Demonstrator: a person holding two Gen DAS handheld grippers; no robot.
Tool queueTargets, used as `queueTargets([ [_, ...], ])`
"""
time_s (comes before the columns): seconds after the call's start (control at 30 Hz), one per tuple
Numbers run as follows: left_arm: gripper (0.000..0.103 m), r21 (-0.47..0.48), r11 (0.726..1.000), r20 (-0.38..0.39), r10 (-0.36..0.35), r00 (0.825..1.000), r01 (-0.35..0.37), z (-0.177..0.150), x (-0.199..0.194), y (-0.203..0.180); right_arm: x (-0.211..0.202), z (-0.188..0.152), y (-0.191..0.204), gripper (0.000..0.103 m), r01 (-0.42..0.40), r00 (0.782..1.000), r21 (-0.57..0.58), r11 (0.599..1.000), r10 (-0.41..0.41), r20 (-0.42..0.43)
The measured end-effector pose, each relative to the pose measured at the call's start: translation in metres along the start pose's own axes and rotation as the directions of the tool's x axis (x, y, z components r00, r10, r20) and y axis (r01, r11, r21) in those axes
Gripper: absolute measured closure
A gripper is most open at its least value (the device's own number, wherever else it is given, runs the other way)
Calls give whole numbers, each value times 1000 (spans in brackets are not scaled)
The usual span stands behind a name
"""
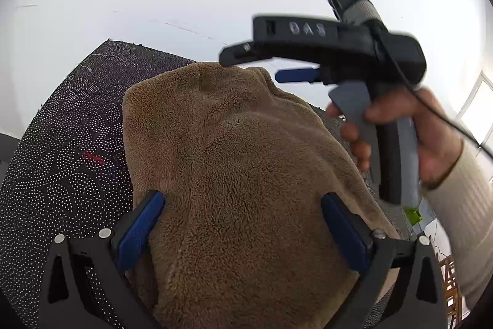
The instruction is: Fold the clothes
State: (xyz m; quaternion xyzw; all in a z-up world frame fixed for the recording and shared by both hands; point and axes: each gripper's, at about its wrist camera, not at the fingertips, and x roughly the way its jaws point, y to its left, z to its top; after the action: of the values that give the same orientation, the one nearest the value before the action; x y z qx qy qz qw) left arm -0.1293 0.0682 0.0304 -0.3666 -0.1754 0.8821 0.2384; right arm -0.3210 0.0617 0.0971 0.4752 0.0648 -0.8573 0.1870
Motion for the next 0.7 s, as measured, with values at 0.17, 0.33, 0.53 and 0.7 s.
queueTargets([
  [0.17, 1, -7, 1000, 2, -9, 1000, 9, -1, -1, 1, 43, 1, 11, 0, 31, 993, -33, 999, -34, -110],
  [0.33, 1, -11, 1000, 4, -6, 1000, 6, 0, 0, 2, 57, -6, 13, 0, 56, 993, -52, 997, -61, -98],
  [0.53, 1, -19, 1000, 6, -14, 1000, 14, 1, 1, 5, 20, -7, -8, 0, -32, 999, 38, 999, 31, 17],
  [0.7, 1, -16, 1000, 5, -10, 1000, 10, 2, 2, 5, -23, -20, -41, 0, -8, 999, 91, 996, 3, 54],
])
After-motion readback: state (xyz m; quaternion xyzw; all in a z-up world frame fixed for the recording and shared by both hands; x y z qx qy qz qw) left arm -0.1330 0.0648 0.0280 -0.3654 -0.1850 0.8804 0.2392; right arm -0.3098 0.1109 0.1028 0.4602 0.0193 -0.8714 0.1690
